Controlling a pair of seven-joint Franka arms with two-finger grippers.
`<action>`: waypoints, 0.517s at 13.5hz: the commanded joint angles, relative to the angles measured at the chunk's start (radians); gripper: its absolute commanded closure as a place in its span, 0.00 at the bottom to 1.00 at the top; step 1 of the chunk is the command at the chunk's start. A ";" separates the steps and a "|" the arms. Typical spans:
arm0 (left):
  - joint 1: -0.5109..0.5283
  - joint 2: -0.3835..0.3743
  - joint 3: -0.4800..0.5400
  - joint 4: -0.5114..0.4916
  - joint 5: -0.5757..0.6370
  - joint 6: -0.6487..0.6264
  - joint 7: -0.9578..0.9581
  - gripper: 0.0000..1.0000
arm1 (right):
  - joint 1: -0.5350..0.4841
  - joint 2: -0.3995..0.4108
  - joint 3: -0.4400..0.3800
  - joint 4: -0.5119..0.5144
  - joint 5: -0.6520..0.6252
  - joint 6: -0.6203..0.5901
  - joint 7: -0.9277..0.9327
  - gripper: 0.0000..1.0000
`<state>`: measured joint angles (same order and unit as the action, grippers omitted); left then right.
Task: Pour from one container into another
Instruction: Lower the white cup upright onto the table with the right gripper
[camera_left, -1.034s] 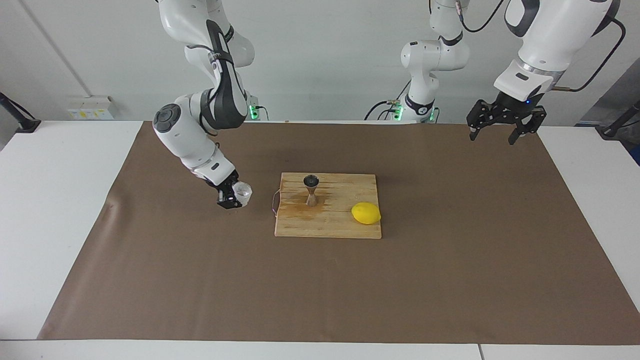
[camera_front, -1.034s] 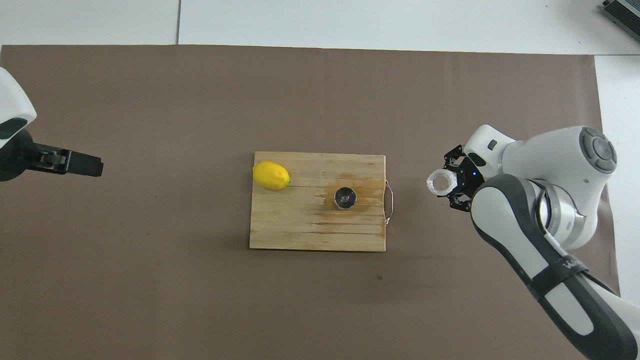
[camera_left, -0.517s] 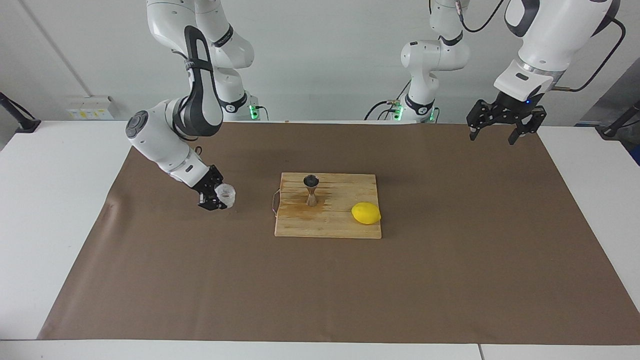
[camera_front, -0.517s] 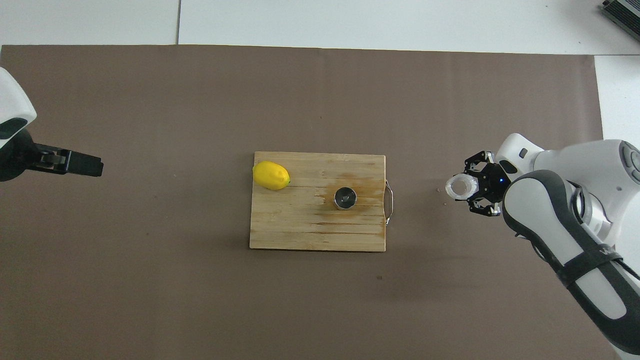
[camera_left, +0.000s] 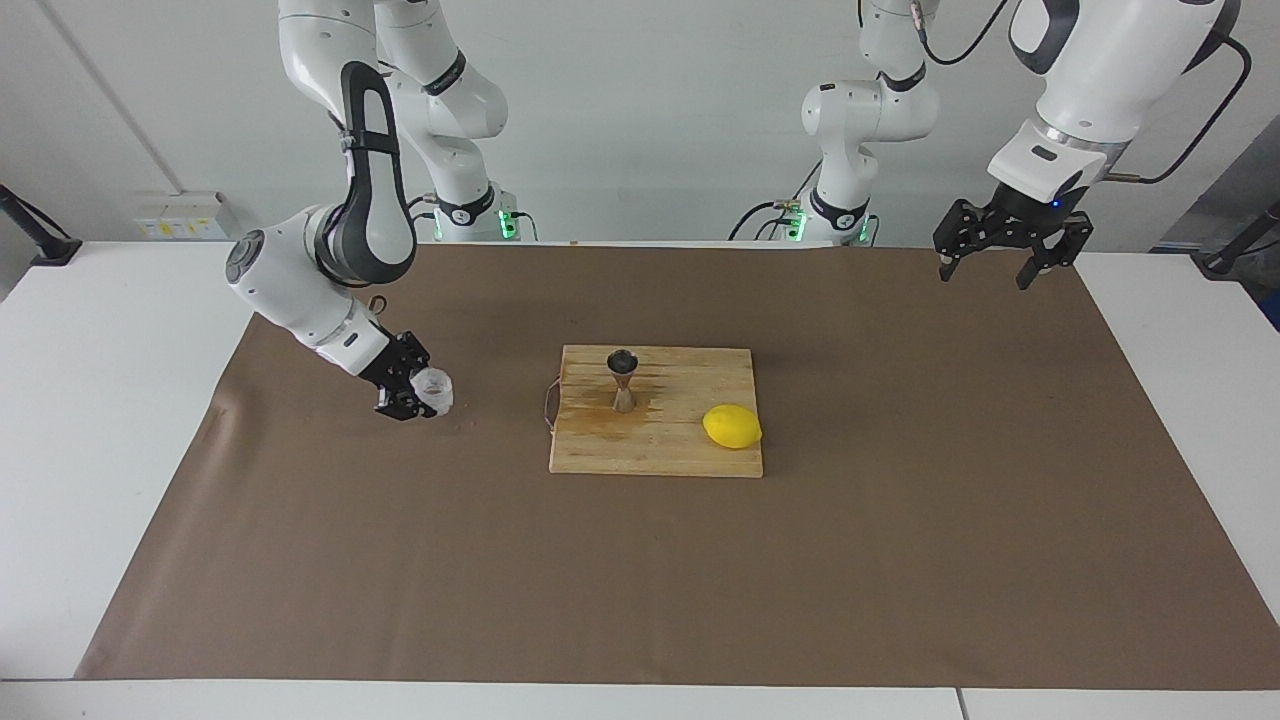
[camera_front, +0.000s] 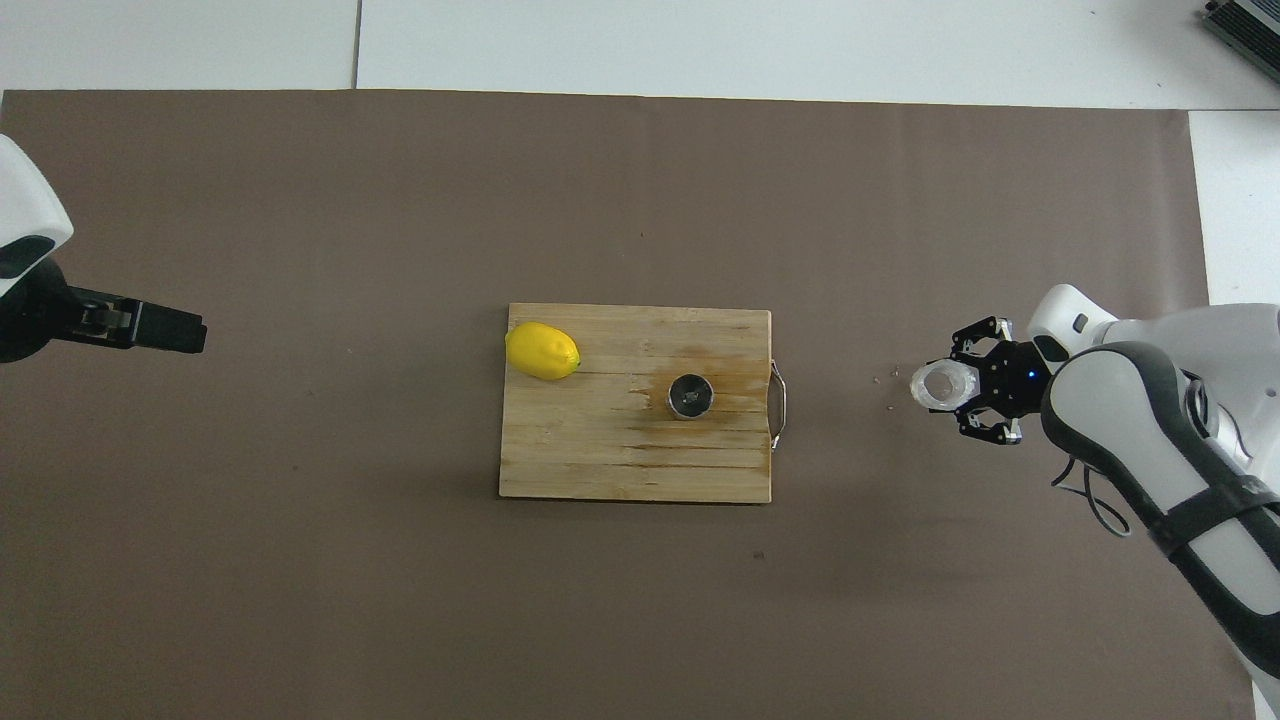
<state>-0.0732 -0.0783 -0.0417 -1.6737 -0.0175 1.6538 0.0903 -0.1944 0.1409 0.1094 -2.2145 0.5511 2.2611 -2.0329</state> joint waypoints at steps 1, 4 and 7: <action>0.009 -0.014 -0.006 -0.012 0.008 -0.006 0.012 0.00 | -0.026 0.034 0.013 -0.008 0.105 0.005 -0.079 0.82; 0.010 -0.014 -0.006 -0.012 0.008 -0.006 0.011 0.00 | -0.026 0.048 0.013 -0.008 0.154 0.001 -0.115 0.80; 0.009 -0.014 -0.006 -0.012 0.008 -0.006 0.011 0.00 | -0.025 0.052 0.013 -0.024 0.168 0.011 -0.118 0.78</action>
<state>-0.0732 -0.0783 -0.0417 -1.6737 -0.0175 1.6538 0.0903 -0.2030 0.1977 0.1094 -2.2219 0.6819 2.2612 -2.1190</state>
